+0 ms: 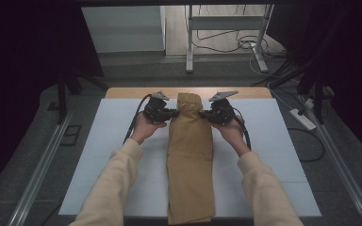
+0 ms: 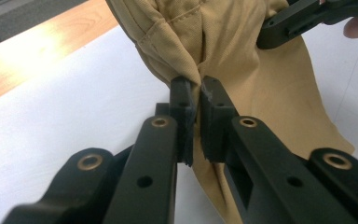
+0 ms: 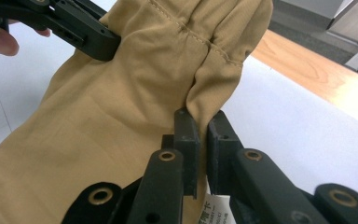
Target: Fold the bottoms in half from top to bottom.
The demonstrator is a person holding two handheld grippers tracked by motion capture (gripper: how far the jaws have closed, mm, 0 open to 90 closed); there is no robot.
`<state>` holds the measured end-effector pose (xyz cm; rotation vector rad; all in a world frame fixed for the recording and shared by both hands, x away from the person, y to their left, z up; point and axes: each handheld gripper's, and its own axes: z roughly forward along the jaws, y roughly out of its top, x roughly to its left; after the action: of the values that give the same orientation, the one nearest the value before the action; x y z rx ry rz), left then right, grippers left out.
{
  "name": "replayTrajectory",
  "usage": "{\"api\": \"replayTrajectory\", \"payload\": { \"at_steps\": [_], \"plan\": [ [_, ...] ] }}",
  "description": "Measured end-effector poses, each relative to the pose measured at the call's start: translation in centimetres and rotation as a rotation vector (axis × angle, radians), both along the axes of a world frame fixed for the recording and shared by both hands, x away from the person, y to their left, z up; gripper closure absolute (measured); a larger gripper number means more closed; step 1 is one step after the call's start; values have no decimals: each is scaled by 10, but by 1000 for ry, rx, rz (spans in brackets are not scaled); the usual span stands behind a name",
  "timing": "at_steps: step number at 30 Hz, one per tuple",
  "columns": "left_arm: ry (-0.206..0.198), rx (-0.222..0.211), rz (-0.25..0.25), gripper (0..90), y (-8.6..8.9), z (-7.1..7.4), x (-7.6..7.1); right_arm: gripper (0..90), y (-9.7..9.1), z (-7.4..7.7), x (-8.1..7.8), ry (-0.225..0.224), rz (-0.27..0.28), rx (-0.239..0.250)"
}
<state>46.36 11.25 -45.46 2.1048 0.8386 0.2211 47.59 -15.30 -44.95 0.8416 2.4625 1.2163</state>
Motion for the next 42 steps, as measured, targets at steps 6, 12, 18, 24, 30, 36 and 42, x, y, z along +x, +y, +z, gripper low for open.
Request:
{"api": "replayTrajectory", "payload": {
  "at_steps": [6, 12, 18, 24, 30, 36, 42],
  "plan": [
    [-13, -5, 3, 840, 0, 2, -1, 841, -1, 1, 0, -8, -4, -1],
    [-7, -5, -4, 841, -2, -2, -3, 841, -3, -3, -2, -1, 0, 4],
    [-7, -10, -14, 841, -1, -5, -8, 842, -6, -7, -6, 16, 6, 23],
    [-22, -13, -27, 841, 0, -2, -19, 843, -8, -7, -13, 12, 16, 38],
    [-33, -13, -41, 841, 0, -1, -28, 844, -9, -5, -21, 7, 29, 37],
    [-42, -27, -54, 841, 0, -1, -38, 845, -11, -5, -29, 8, 41, 41],
    [-40, -32, -64, 841, 0, -3, -44, 845, -12, -6, -35, 15, 47, 46]
  ]
}}
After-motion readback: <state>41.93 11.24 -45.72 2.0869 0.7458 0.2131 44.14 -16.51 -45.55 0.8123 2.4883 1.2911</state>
